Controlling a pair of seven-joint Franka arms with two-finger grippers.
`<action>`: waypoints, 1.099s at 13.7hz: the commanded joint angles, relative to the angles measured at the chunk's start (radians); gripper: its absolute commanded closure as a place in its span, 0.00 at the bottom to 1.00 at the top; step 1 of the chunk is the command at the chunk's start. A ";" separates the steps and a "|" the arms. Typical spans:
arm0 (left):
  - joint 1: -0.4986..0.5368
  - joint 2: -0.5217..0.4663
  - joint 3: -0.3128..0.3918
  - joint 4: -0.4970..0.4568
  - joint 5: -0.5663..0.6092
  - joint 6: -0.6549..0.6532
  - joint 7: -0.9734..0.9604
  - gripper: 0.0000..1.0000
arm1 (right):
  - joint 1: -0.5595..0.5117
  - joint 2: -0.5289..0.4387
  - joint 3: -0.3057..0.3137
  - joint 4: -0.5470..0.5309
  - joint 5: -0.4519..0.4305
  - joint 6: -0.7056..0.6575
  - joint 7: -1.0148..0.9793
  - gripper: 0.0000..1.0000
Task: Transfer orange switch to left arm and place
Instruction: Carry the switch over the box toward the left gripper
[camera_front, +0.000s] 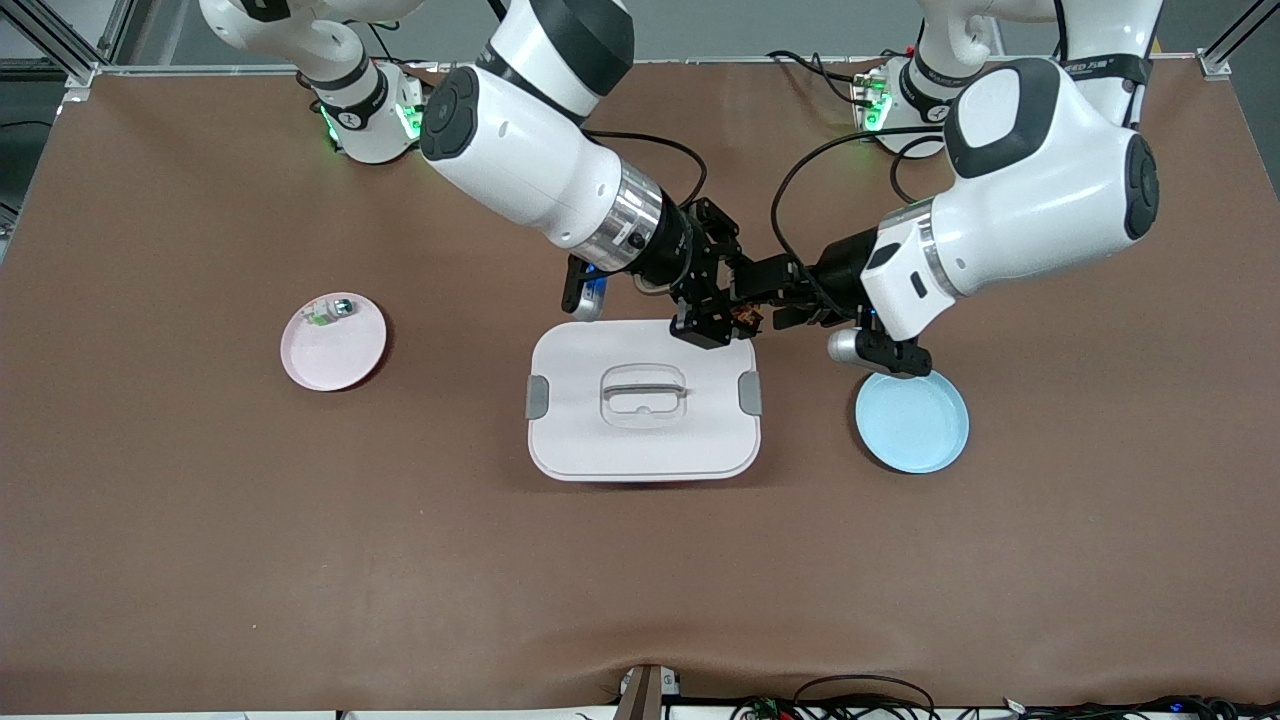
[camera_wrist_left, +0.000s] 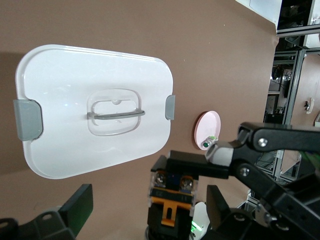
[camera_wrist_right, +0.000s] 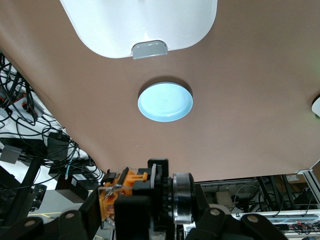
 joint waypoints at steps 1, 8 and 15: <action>-0.005 0.001 -0.001 0.003 -0.013 0.015 -0.011 0.00 | 0.006 0.019 -0.008 0.036 0.011 0.015 0.023 1.00; 0.010 -0.010 -0.001 0.009 -0.012 0.002 -0.009 0.38 | 0.006 0.019 -0.008 0.036 0.011 0.018 0.023 1.00; -0.002 -0.005 0.002 0.014 0.020 0.002 -0.006 1.00 | 0.004 0.018 -0.007 0.036 0.011 0.017 0.023 0.88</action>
